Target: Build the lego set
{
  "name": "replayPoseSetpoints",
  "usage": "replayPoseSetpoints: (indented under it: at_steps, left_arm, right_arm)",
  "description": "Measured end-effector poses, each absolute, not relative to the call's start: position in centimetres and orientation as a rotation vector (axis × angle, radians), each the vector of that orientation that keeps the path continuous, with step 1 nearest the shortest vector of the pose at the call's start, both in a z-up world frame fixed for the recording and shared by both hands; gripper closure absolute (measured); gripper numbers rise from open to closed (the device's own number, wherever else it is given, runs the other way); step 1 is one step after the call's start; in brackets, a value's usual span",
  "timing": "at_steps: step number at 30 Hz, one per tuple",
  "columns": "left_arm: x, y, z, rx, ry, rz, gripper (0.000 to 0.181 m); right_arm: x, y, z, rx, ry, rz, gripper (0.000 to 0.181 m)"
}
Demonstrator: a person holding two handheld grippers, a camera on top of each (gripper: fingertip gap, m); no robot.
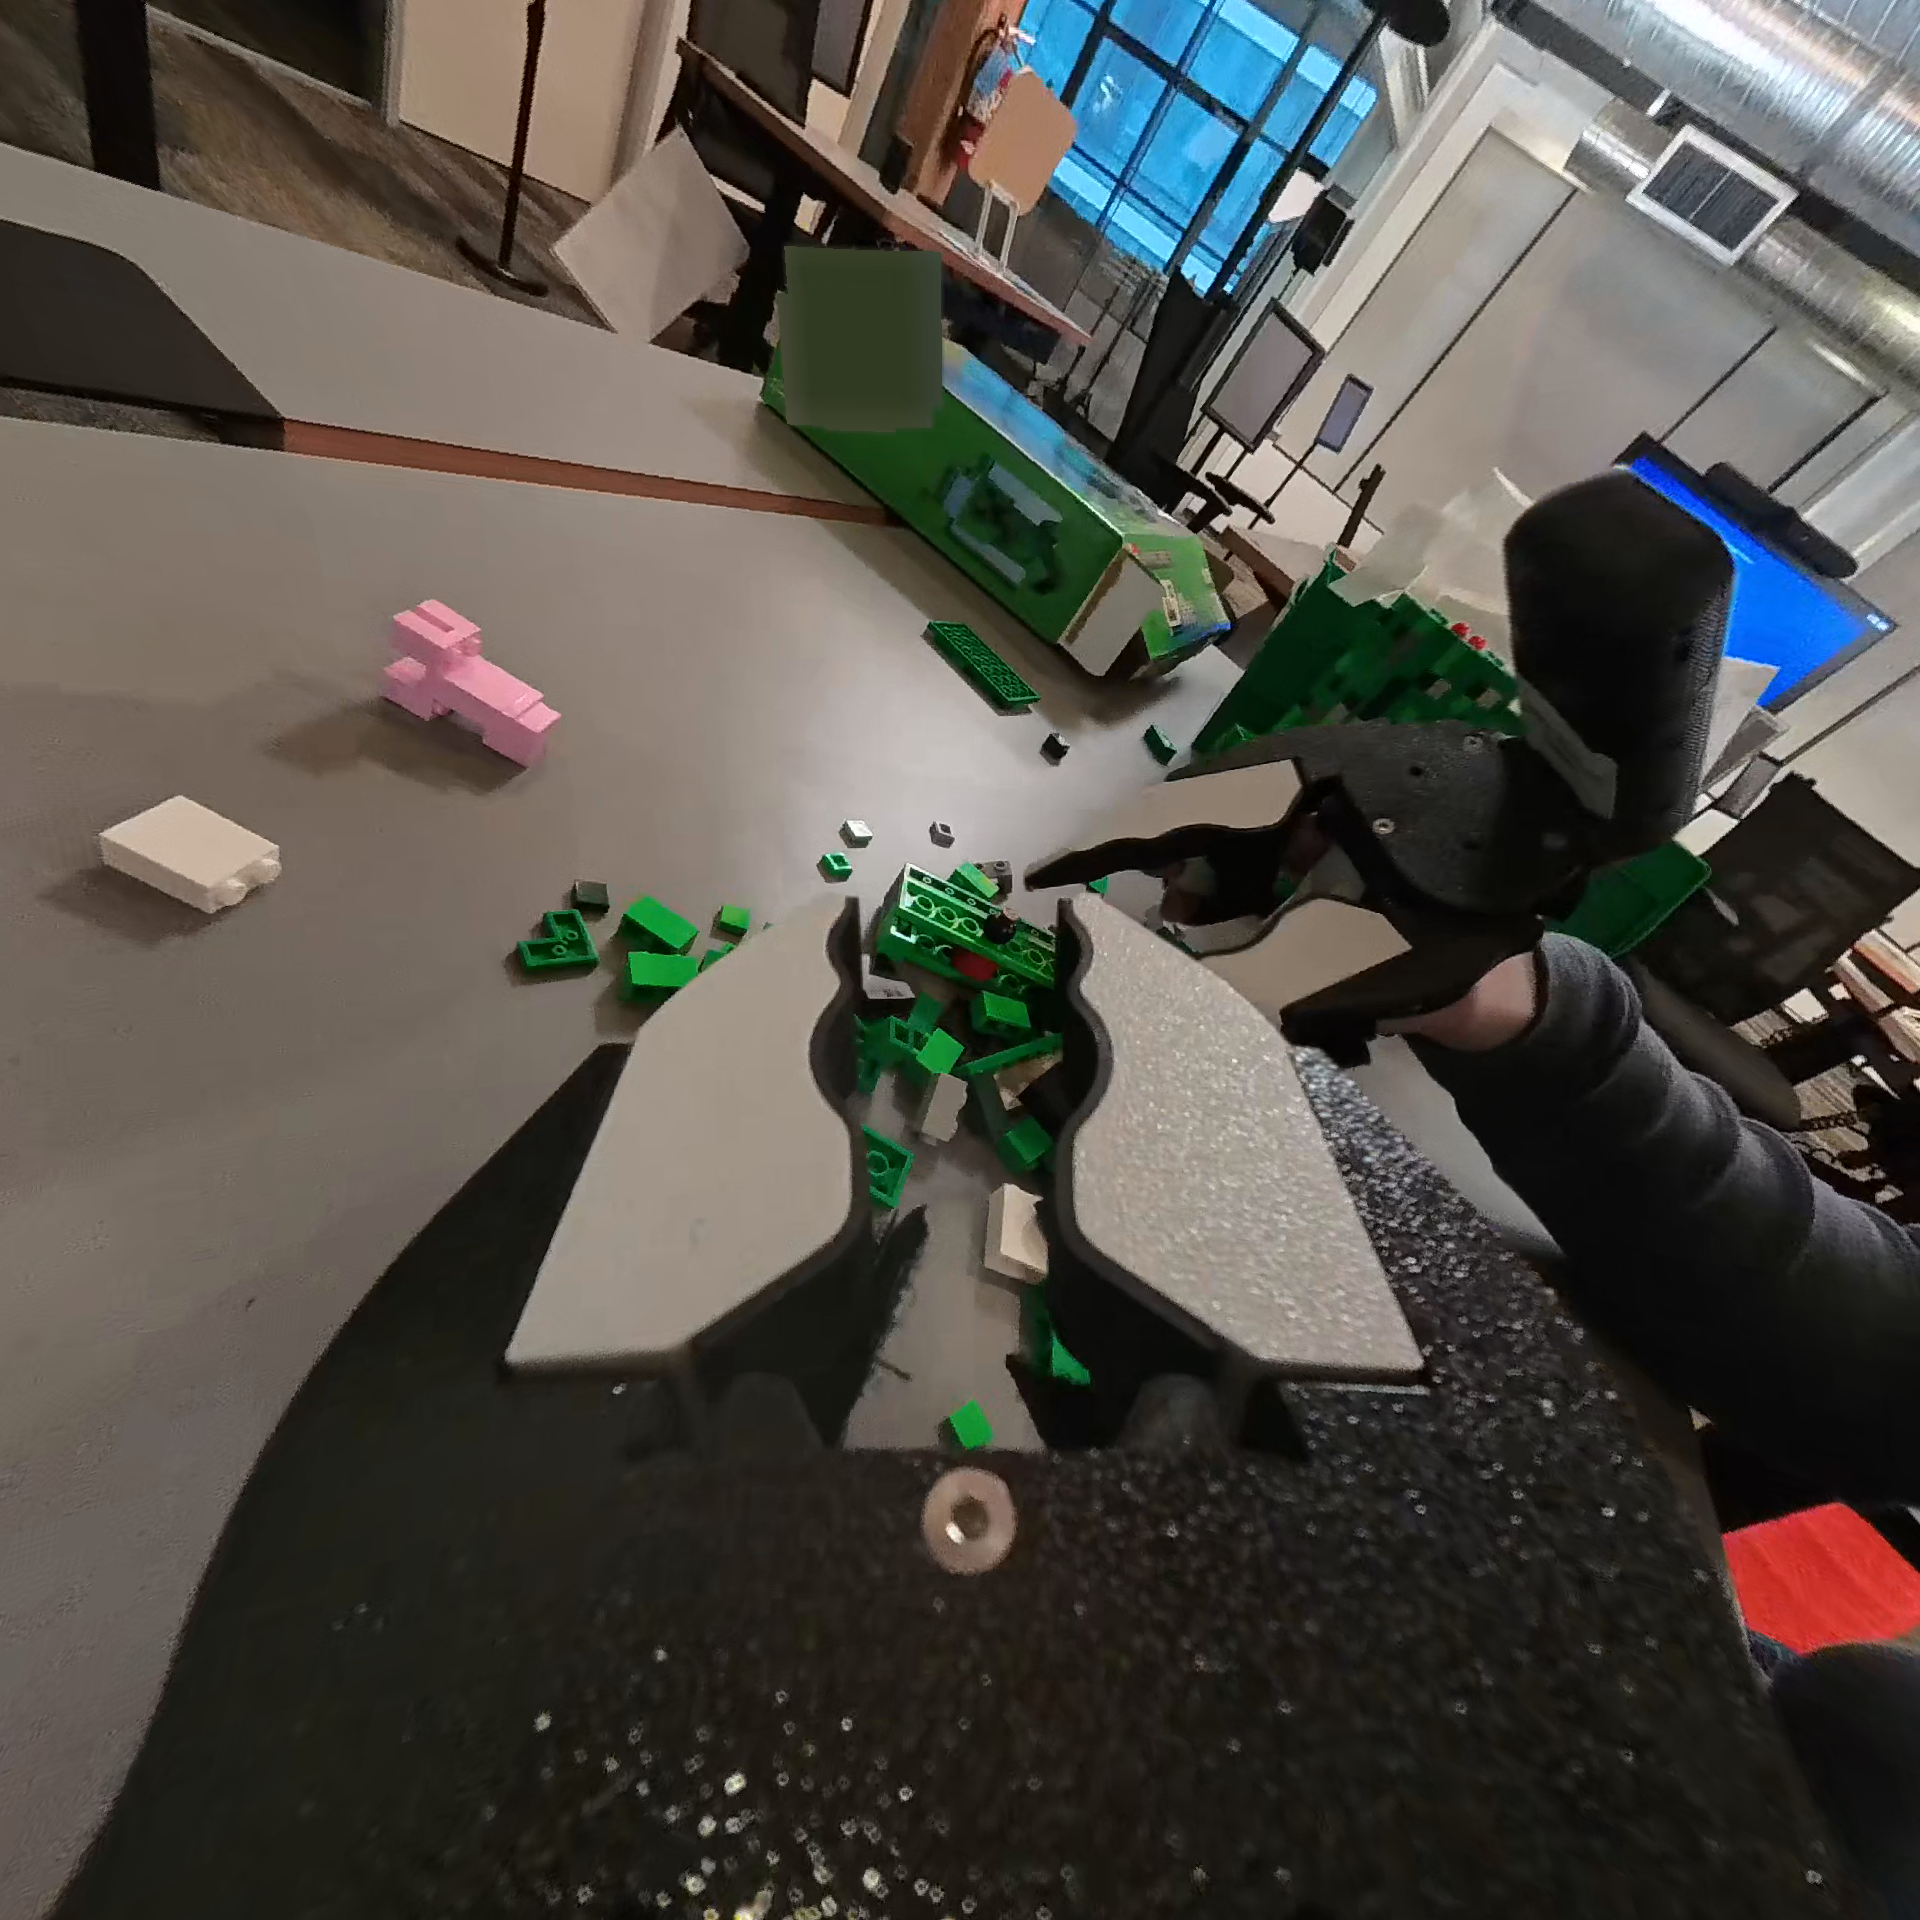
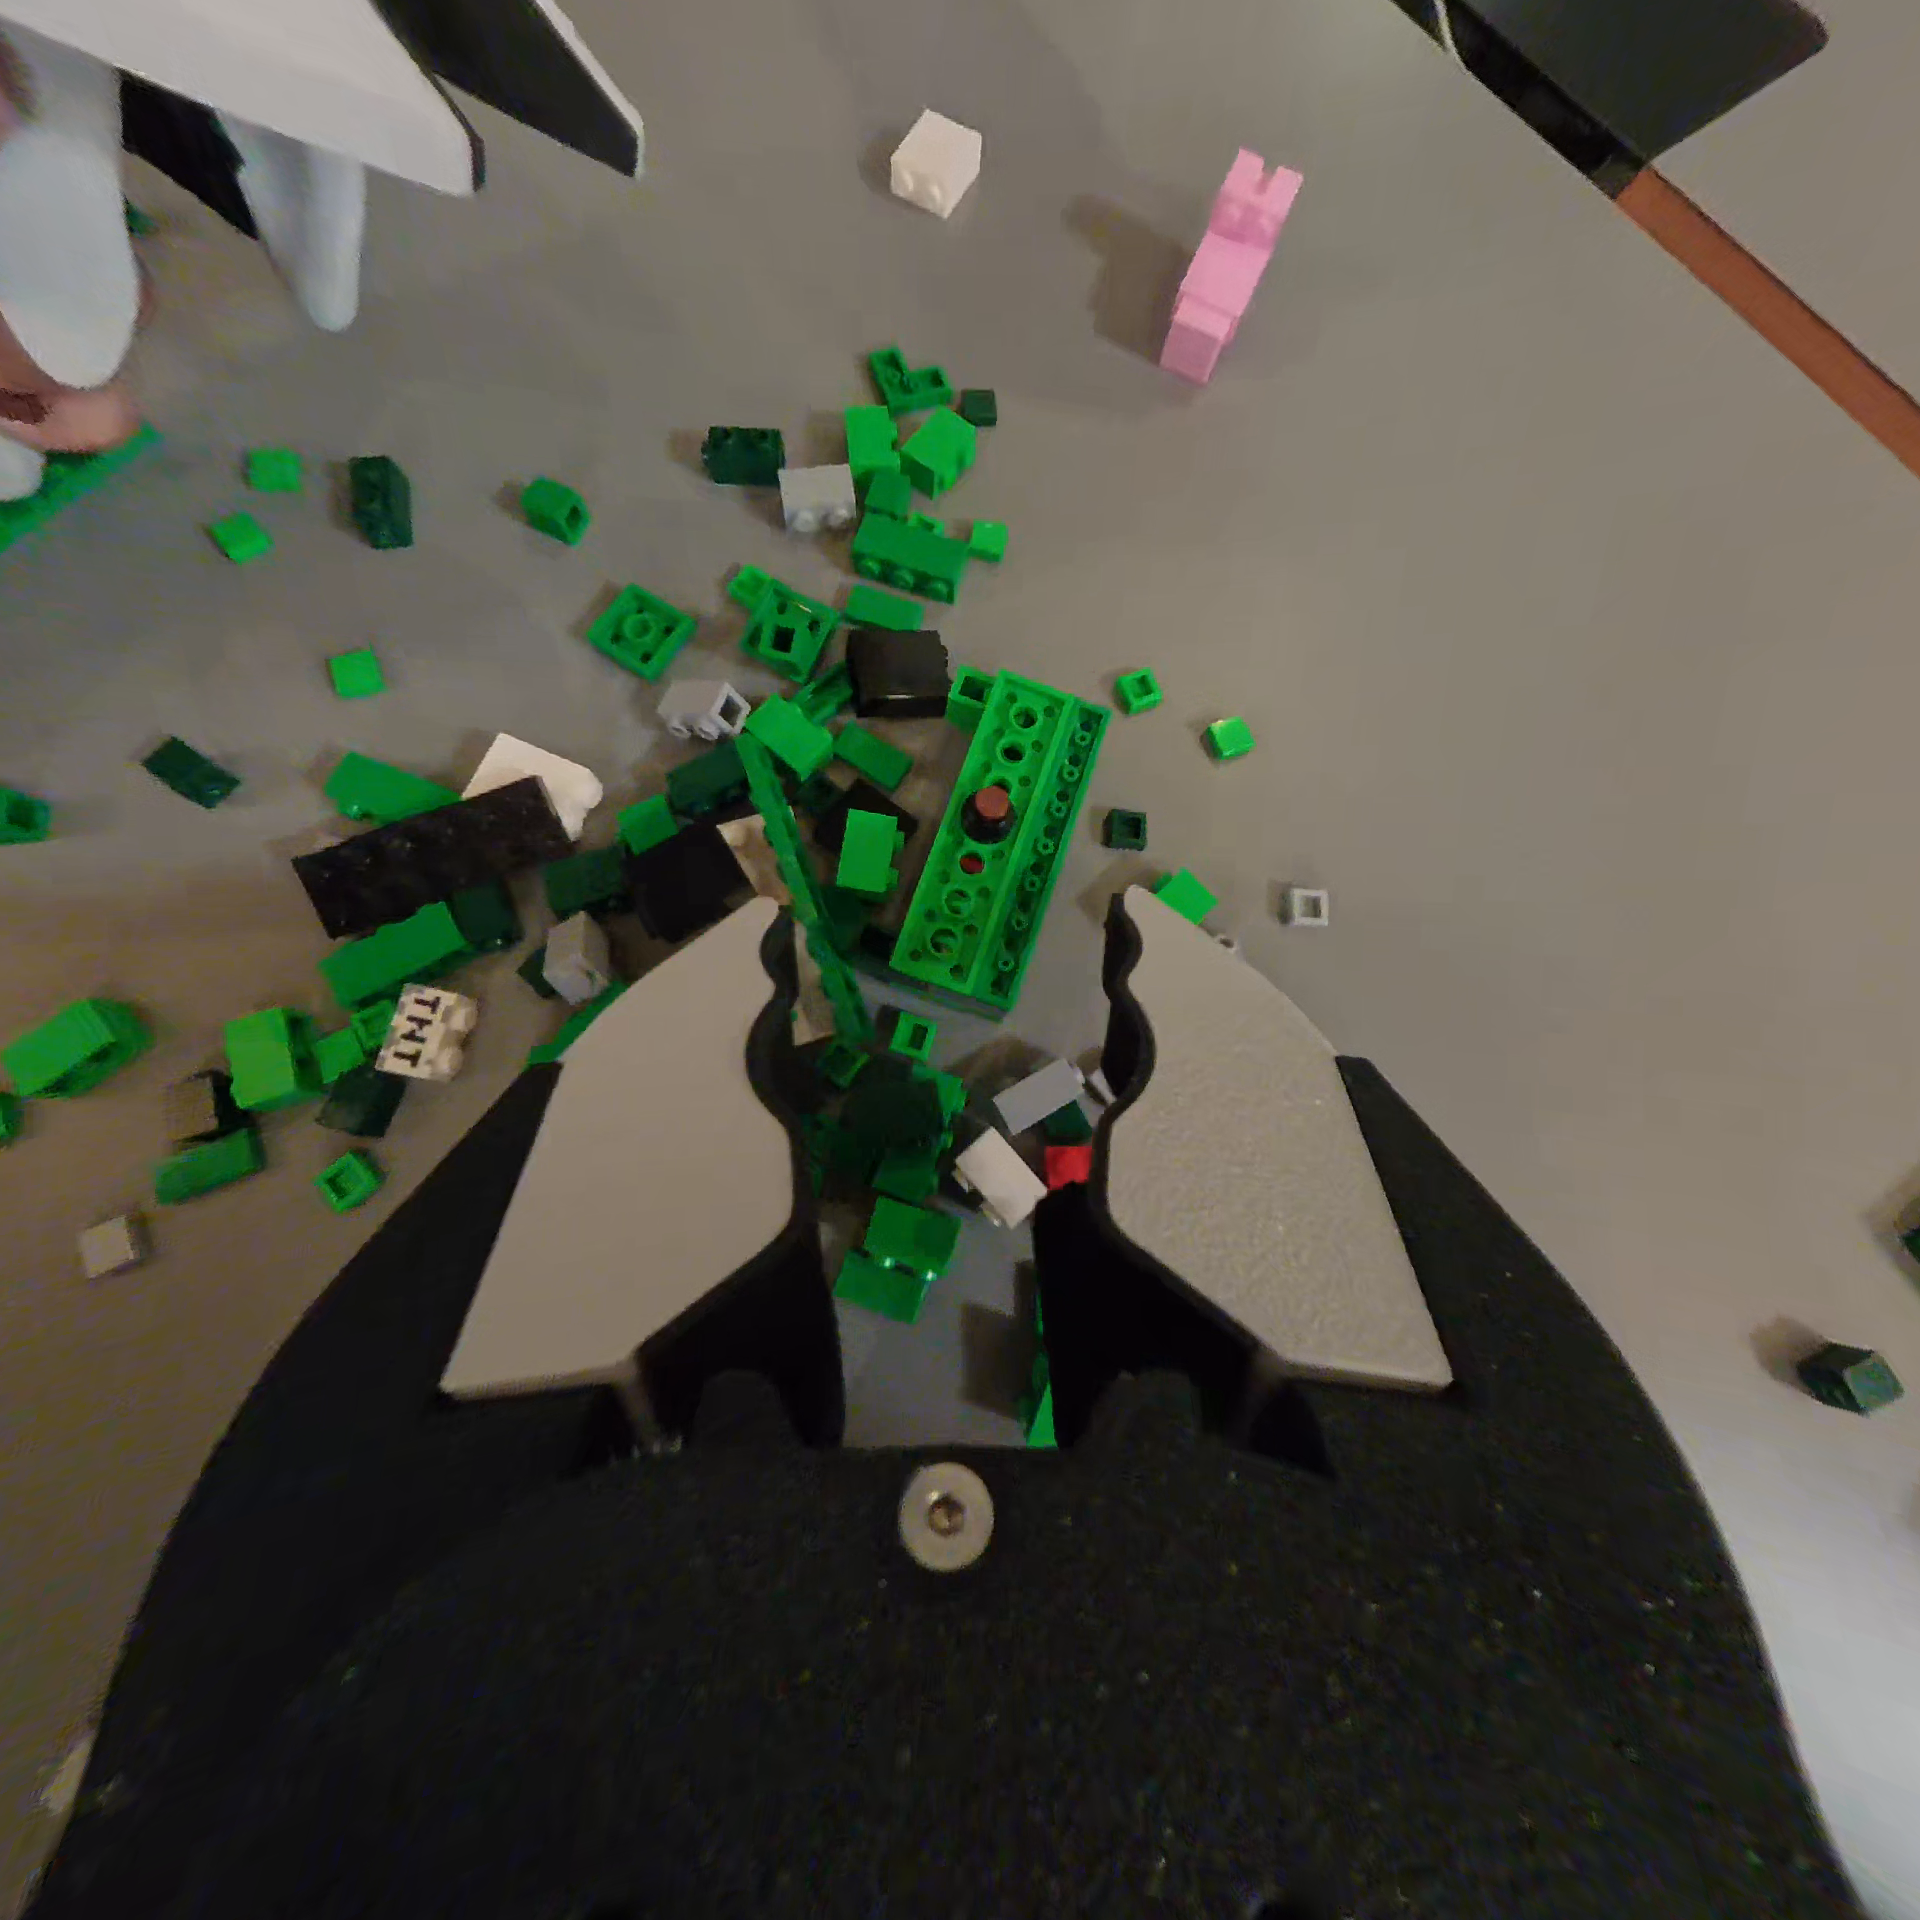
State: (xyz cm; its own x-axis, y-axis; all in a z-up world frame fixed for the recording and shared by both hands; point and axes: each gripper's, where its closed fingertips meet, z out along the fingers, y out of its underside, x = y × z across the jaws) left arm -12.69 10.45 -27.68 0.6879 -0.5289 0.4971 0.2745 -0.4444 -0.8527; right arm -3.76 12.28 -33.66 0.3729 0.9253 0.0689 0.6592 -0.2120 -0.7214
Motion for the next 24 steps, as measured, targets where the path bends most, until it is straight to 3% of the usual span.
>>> replayPoseSetpoints:
  at_steps: [4, 9, 14, 18, 21, 24]
  left_arm:
    - [-11.8, 10.0, -26.7, -1.751, 0.264, -0.984, 0.145]
    - [-9.1, 8.4, -24.0, -1.573, 0.313, -1.257, 0.115]
    - [-7.2, 8.0, -26.6, -1.734, 0.437, -1.226, 0.118]
    - [-6.7, 8.2, -28.6, -1.866, 0.443, -1.182, 0.123]
    - [-8.2, 9.1, -29.5, -1.919, 0.366, -1.074, 0.131]
    - [-9.7, 9.8, -28.7, -1.872, 0.246, -1.094, 0.134]
  right_arm:
    - [-4.7, 11.8, -32.3, -1.812, -1.381, 0.535, 0.112]
    - [-5.5, 10.5, -29.5, -1.503, -1.378, 0.509, 0.124]
    - [-6.1, 9.5, -28.7, -1.408, -1.39, 0.521, 0.113]
    - [-6.2, 9.5, -28.5, -1.351, -1.406, 0.43, 0.116]
    - [-5.3, 11.2, -30.0, -1.526, -1.354, 0.385, 0.123]
    - [-4.6, 12.2, -33.5, -1.84, -1.335, 0.47, 0.116]
